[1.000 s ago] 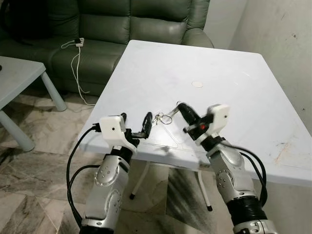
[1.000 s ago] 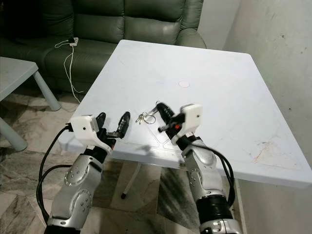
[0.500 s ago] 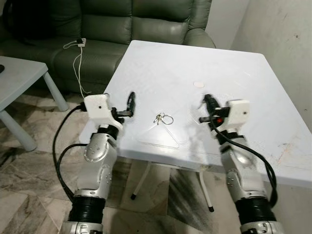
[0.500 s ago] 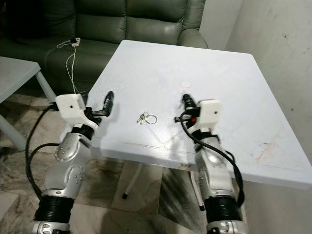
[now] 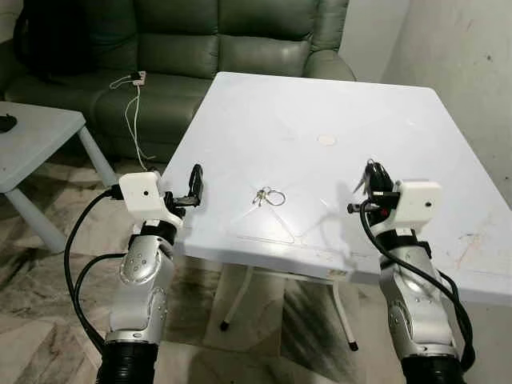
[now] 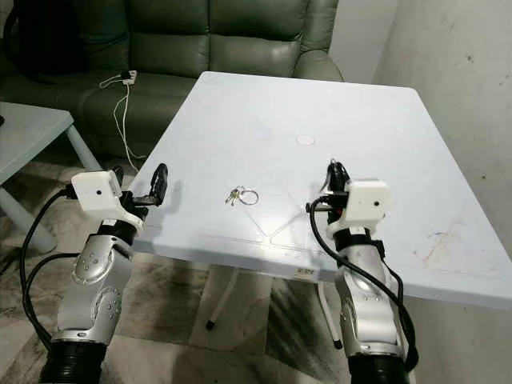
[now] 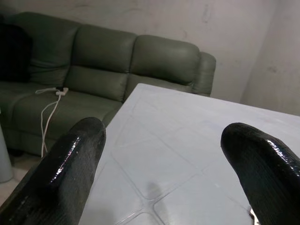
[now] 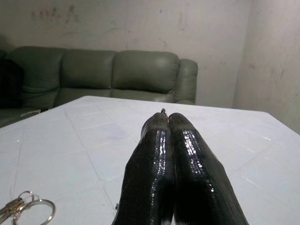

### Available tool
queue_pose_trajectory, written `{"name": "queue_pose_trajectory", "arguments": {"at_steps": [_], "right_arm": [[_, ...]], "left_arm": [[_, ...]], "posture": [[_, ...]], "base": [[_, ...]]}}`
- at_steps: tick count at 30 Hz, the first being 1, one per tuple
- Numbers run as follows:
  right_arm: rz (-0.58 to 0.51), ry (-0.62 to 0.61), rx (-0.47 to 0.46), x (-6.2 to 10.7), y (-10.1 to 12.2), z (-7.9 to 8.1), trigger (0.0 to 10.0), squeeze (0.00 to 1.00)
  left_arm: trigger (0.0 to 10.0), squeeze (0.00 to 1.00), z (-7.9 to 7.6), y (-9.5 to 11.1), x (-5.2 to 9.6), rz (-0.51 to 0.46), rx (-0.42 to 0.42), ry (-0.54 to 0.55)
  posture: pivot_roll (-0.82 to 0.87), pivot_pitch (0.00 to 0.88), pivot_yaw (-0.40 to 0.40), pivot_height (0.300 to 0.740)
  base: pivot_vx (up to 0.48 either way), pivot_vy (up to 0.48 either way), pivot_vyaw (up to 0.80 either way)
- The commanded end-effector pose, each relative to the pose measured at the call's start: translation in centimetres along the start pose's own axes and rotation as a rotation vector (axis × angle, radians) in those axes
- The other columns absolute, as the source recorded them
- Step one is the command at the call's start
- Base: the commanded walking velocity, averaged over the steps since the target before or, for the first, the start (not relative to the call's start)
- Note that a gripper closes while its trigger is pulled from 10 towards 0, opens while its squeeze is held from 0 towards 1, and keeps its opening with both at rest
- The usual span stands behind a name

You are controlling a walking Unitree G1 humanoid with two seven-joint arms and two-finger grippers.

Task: Hang keys on a hook

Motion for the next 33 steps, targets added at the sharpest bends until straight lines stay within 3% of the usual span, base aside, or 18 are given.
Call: {"name": "queue_pose_trajectory", "arguments": {"at_steps": [1,4,22,24,27,30,33], "right_arm": [[0.023,-0.038,0.009,0.0,0.1,-0.7,10.0,0.0],[0.059,-0.022,-0.009,-0.1,-0.6,-0.3,10.0,0.0],[0.103,0.009,0.011,-0.6,-1.3,0.5,10.0,0.0],[0.11,0.015,0.01,-0.7,-1.4,0.6,10.0,0.0],[0.11,0.015,0.012,-0.7,-1.4,0.6,10.0,0.0],[0.114,0.02,0.014,-0.7,-1.4,0.7,10.0,0.0],[0.116,0.023,0.016,-0.7,-1.5,0.7,10.0,0.0]], "left_arm": [[10.0,0.0,-0.2,0.9,-0.5,-0.037,-0.005,0.001],[10.0,0.0,-0.3,1.0,-1.1,-0.04,0.015,0.007],[10.0,0.0,0.0,0.4,-1.7,-0.024,-0.002,0.038],[10.0,0.0,0.2,0.4,-1.9,-0.024,0.028,0.042],[10.0,0.0,0.3,0.3,-2.0,-0.018,0.011,0.047],[10.0,0.0,-0.1,0.5,-2.2,-0.031,0.07,0.037],[10.0,0.0,0.0,0.4,-2.1,-0.022,0.067,0.045]], "posture": [[-0.01,0.0,-0.034,0.74],[-0.02,0.0,-0.022,0.74],[-0.03,0.0,-0.017,0.74],[-0.03,0.0,-0.016,0.74],[-0.03,0.0,-0.015,0.74],[-0.03,0.0,-0.012,0.74],[-0.03,0.0,-0.012,0.74]], "base": [[0.0,0.0,0.0],[0.0,0.0,0.0],[0.0,0.0,-0.79],[0.0,-0.304,-0.78],[0.0,-0.48,-0.78],[0.0,0.0,-0.78],[0.0,0.0,-0.78]]}}
Point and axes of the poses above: a point about 5 cm out from each wrist's last joint towards the gripper, its own x axis pointing back from the gripper into the wrist, its own y axis along the axis of the wrist's last joint, z = x × y, the point moved 4 cm from there along -x, pointing out of the wrist towards the gripper, and after that the axes turned 9 degrees about -x, right-handed, at the moved point
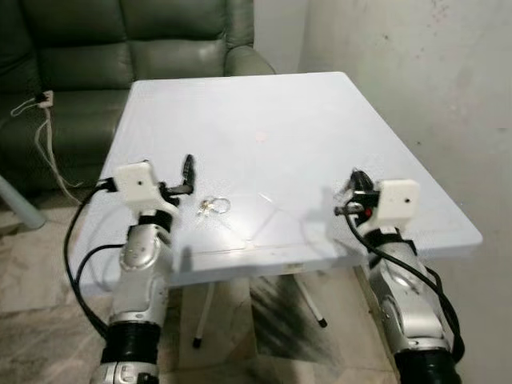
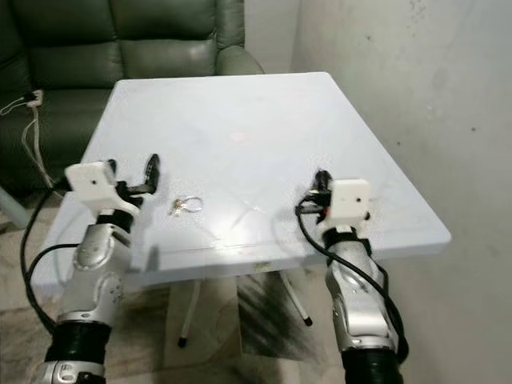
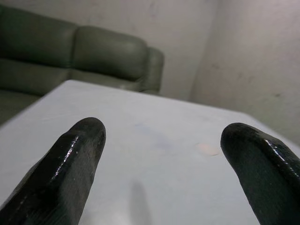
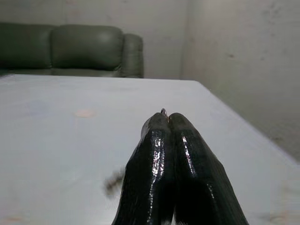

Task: Hang keys on a hook

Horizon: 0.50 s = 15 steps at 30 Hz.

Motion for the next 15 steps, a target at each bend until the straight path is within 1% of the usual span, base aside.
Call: {"name": "queue_pose_trajectory", "arguments": {"at_steps": [1,5,15], "right_arm": [[0.016,-0.025,0.013,0.23,-0.23,-0.84,10.0,0.0],[0.023,-0.023,0.017,0.33,-0.34,-0.89,10.0,0.0],[0.03,-0.013,0.02,0.33,-0.41,-0.74,10.0,0.0]], "left_arm": [[10.0,0.0,-0.89,-0.45,-0.06,0.022,-0.003,-0.023],[10.0,0.0,-0.71,-0.76,-0.05,0.037,-0.019,-0.001],[10.0,0.0,-0.55,-1.0,-0.03,0.051,-0.013,0.022]], "posture": [[-0.03,0.0,-0.012,0.74],[-0.03,0.0,-0.012,0.74],[-0.03,0.0,-0.02,0.74]], "base": [[0.0,0.0,-0.77],[0.0,0.0,-0.78],[0.0,0.0,-0.77]]}}
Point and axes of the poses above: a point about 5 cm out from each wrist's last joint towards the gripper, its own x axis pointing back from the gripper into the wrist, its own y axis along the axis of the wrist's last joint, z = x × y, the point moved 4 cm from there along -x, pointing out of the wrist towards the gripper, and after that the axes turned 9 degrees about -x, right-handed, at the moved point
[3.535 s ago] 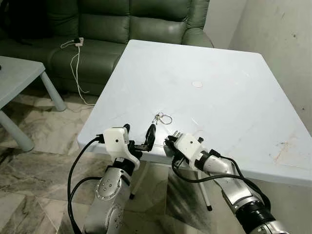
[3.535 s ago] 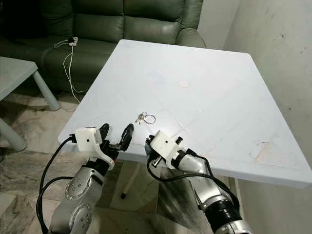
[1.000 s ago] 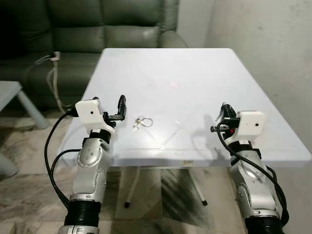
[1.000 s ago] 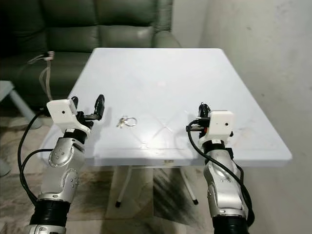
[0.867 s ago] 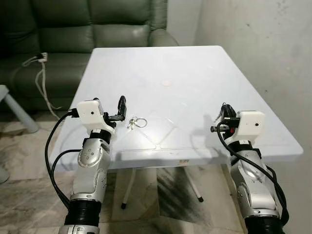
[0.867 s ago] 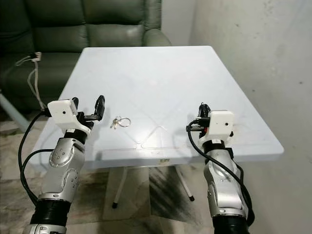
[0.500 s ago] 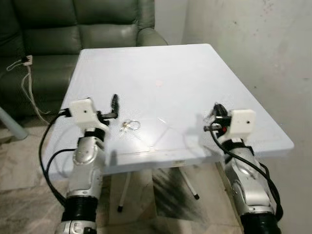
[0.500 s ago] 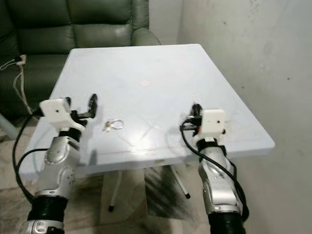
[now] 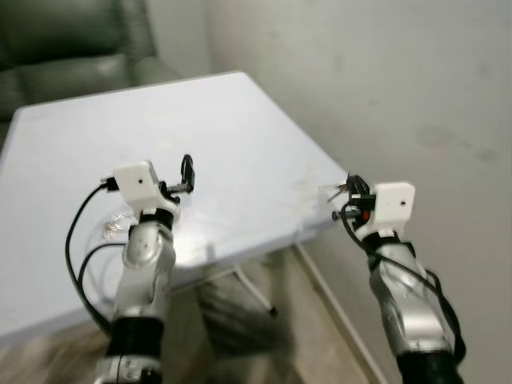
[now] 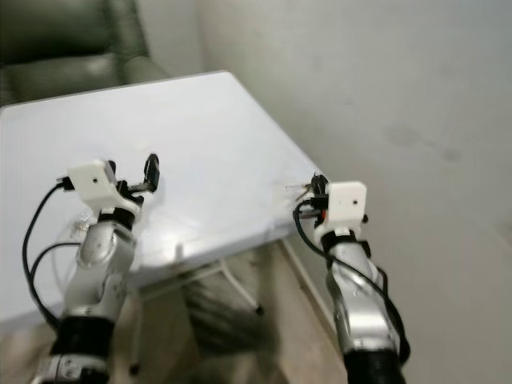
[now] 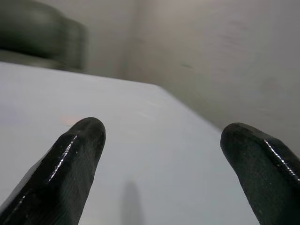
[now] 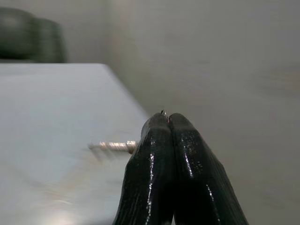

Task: Hang keys on a hook

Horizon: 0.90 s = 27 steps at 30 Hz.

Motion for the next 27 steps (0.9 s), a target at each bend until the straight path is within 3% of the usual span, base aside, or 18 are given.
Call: {"name": "queue_pose_trajectory", "arguments": {"at_steps": [1,8,27], "right_arm": [[-0.02,0.014,-0.006,-0.28,0.6,0.64,10.0,0.0],[-0.019,0.022,0.001,-0.19,0.64,0.77,10.0,0.0],[-0.01,0.026,0.011,0.09,0.7,0.83,10.0,0.0]], "left_arm": [[10.0,0.0,0.8,0.25,-0.11,-0.003,-0.023,0.015],[10.0,0.0,0.91,0.32,0.16,-0.009,-0.062,0.025],[10.0,0.0,0.76,0.19,0.81,-0.005,-0.053,0.032]], "posture": [[-0.03,0.0,-0.02,0.74],[-0.02,0.0,-0.025,0.74],[-0.02,0.0,-0.044,0.74]], "base": [[0.0,0.0,-0.77],[0.0,0.0,-0.77],[0.0,0.0,-0.76]]}}
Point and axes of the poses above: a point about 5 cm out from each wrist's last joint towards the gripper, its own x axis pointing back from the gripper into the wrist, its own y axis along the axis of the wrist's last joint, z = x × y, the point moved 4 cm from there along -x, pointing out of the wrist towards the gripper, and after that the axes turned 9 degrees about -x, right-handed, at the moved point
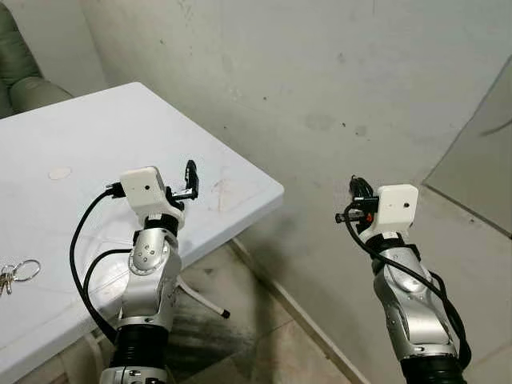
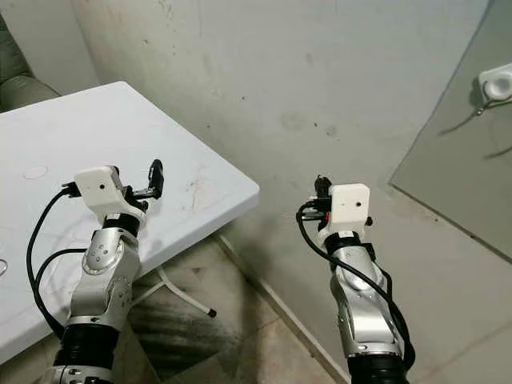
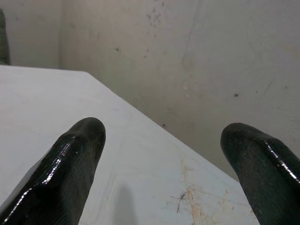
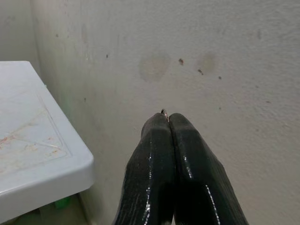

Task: Hang keys on a hook

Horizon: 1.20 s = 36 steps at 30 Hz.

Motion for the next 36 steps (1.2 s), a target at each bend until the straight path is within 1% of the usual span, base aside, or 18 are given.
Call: {"name": "queue_pose_trajectory", "arguments": {"at_steps": [1,7,10,13,15,16,18,19,21,23,36], "right_arm": [[-0.013,0.002,0.019,0.0,0.6,-0.1,10.0,0.0],[-0.029,-0.001,0.026,0.0,1.1,-0.2,10.0,0.0],[-0.124,0.006,-0.02,0.1,3.0,0.0,10.0,0.0],[-0.137,0.003,-0.018,0.2,3.4,-0.1,10.0,0.0],[-0.138,0.002,-0.015,0.2,3.4,-0.2,10.0,0.0],[-0.137,0.002,-0.016,0.3,3.4,-0.1,10.0,0.0],[-0.132,0.003,-0.015,0.5,3.2,0.0,10.0,0.0],[-0.128,0.006,-0.017,0.5,3.1,0.1,10.0,0.0],[-0.125,0.01,-0.019,0.5,3.0,0.3,10.0,0.0],[-0.123,0.014,-0.02,0.6,2.9,0.5,10.0,0.0],[-0.11,0.025,-0.016,0.7,2.8,0.5,10.0,0.0]], "left_arm": [[10.0,0.0,-0.2,0.3,0.1,-0.008,0.001,-0.006],[10.0,0.0,-0.2,0.7,0.4,-0.027,0.012,-0.007],[10.0,0.0,-0.1,1.3,0.7,-0.06,-0.018,-0.016],[10.0,0.0,-0.2,1.6,0.9,-0.069,-0.023,-0.024],[10.0,0.0,-0.3,1.7,1.1,-0.07,-0.006,-0.03],[10.0,0.0,-0.4,1.9,1.2,-0.082,-0.013,-0.034],[10.0,0.0,-0.9,2.1,1.4,-0.094,0.023,-0.062],[10.0,0.0,-1.2,2.2,1.4,-0.098,0.047,-0.063],[10.0,0.0,-1.2,2.3,1.4,-0.096,0.071,-0.057],[10.0,0.0,-1.2,2.3,1.5,-0.09,0.056,-0.05],[10.0,0.0,-1.3,2.0,2.0,-0.072,0.062,-0.035]], "posture": [[-0.01,0.0,-0.045,0.74],[-0.02,0.0,-0.045,0.74],[-0.02,0.0,-0.041,0.74],[-0.02,0.0,-0.038,0.74],[-0.02,0.0,-0.038,0.74],[-0.02,0.0,-0.034,0.74],[-0.02,0.0,-0.033,0.74],[-0.02,0.0,-0.034,0.74],[-0.02,0.0,-0.034,0.74],[-0.02,0.0,-0.035,0.74],[-0.02,0.0,-0.047,0.74]], "base": [[0.0,0.0,-0.76],[0.0,0.0,-0.76],[0.0,0.0,-0.74],[0.0,0.0,-0.74],[0.0,-0.127,-0.74],[0.0,-0.48,-0.74],[0.0,-0.48,-0.73],[0.0,0.0,-0.73],[0.0,0.0,-0.73],[0.0,0.0,-0.73],[0.0,0.0,-0.73]]}}
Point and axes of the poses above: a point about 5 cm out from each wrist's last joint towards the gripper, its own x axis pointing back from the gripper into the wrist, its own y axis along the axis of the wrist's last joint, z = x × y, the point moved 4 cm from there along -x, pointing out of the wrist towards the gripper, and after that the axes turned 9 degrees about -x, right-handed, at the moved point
